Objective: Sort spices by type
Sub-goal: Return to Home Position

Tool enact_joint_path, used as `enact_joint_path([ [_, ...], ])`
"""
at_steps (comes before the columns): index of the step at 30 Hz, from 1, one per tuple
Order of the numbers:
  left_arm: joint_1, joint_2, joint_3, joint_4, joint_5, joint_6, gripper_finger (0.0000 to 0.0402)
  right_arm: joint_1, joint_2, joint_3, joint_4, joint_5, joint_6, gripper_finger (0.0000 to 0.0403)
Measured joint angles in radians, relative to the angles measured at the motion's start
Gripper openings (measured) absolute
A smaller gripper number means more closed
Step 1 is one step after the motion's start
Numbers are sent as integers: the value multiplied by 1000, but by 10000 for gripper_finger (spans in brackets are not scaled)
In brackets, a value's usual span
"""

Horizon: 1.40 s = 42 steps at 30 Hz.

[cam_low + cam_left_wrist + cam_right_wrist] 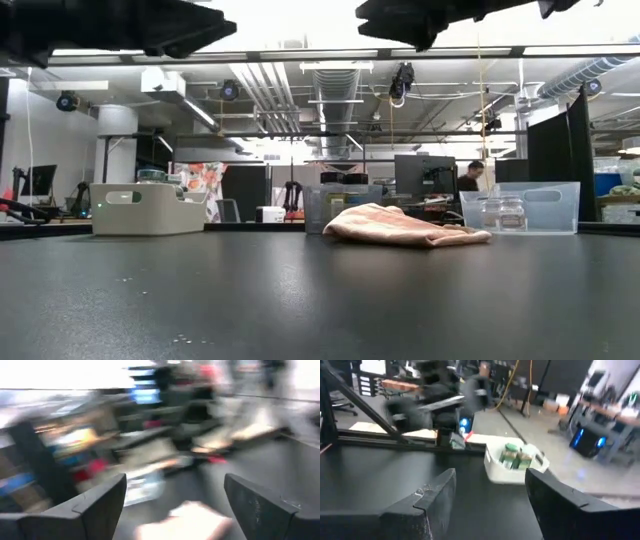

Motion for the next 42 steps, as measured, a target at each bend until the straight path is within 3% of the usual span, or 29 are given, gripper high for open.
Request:
enact_joint_path([
  [3, 59, -123, -33, -22, -124, 3, 320, -5, 1, 0, 50, -27, -86, 224],
  [7, 136, -307, -40, -201, -84, 16, 320, -15, -52, -13, 55, -94, -177, 215],
  [16, 199, -640, -40, -536, -73, -12, 320, -49, -277, -163, 53, -101, -206, 198],
  [36, 199, -970, -147, -625, -60, -70, 320, -49, -791, -452, -19, -103, -246, 151],
  [42, 200, -963, -213, -590, -83, -119, 320, -49, -1026, -550, -97, -113, -245, 134],
])
